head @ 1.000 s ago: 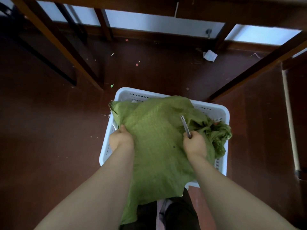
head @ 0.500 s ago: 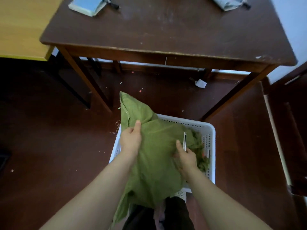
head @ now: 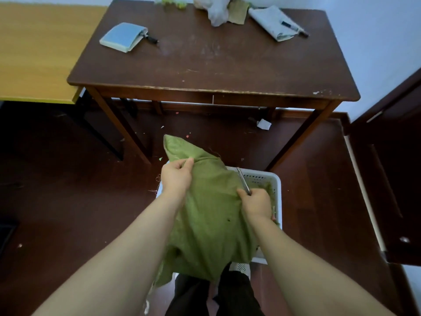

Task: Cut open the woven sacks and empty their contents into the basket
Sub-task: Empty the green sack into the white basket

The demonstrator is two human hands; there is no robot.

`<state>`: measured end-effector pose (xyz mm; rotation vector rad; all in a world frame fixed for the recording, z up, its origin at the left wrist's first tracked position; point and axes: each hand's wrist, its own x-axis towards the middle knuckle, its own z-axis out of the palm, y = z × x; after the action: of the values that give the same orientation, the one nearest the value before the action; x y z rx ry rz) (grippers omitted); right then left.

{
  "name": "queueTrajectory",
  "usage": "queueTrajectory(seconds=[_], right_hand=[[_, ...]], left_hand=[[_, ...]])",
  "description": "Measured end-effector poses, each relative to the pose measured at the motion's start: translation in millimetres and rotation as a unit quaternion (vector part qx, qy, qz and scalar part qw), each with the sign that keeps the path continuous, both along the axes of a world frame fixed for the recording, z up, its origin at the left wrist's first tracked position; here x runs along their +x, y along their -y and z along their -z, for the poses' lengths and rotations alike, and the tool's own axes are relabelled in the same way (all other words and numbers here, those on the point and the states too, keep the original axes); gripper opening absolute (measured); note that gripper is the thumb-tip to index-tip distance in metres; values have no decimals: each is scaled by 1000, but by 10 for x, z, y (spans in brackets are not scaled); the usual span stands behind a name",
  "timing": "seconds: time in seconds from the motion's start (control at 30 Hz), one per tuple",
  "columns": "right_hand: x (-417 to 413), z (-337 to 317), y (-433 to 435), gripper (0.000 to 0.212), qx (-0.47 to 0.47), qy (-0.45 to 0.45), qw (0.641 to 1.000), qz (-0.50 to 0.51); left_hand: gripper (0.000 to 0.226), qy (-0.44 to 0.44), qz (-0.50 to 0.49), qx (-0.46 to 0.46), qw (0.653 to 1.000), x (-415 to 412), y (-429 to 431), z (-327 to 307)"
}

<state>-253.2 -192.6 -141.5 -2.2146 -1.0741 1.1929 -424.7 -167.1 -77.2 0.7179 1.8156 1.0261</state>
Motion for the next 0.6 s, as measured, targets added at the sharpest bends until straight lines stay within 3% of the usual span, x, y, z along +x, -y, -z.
queueTrajectory(seconds=[0.33,0.6], right_hand=[[-153,-175,-118,44,107,-9,994,32],[-262,-90,-79,41,91,-45,994,28]], left_hand=[[18,30,-53,0,998,-142,-99,-187],[44,-51,-51,-74,995,-367,-94,33]])
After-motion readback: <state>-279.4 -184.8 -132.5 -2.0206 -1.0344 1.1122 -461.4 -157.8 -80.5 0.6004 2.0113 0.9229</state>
